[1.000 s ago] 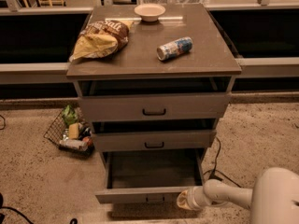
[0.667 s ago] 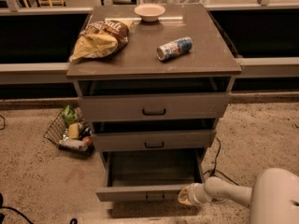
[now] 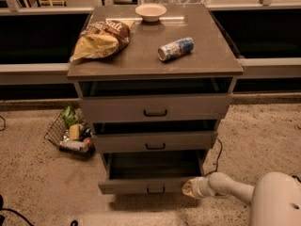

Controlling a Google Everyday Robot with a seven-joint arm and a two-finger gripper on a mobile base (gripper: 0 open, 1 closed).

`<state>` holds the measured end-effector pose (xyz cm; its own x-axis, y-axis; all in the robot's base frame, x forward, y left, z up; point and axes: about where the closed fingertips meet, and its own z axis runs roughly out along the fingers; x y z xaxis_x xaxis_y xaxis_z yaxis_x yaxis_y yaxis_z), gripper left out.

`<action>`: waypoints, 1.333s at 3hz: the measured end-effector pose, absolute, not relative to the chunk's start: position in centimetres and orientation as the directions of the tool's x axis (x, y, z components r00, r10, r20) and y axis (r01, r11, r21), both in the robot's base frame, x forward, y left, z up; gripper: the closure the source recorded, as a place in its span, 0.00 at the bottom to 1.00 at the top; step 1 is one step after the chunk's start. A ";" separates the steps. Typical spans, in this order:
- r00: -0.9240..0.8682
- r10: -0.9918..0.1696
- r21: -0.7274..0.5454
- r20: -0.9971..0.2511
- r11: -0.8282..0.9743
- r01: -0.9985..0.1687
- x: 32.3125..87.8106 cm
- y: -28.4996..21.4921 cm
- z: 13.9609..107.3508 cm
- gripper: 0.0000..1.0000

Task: Close bottom drawer

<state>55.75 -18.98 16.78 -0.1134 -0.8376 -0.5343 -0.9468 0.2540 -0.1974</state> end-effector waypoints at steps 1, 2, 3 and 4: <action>-0.108 -0.833 -0.208 -0.542 0.258 -0.943 56.5 -19.3 17.2 0.51; -0.110 -0.829 -0.203 -0.548 0.259 -0.944 57.0 -19.5 17.4 0.27; -0.110 -0.829 -0.203 -0.548 0.259 -0.944 57.0 -19.5 17.4 0.05; -0.110 -0.829 -0.203 -0.548 0.259 -0.944 57.0 -19.5 17.4 0.00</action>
Offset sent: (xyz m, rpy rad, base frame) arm 0.0212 -0.0129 0.0106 0.0185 -0.0107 -0.0062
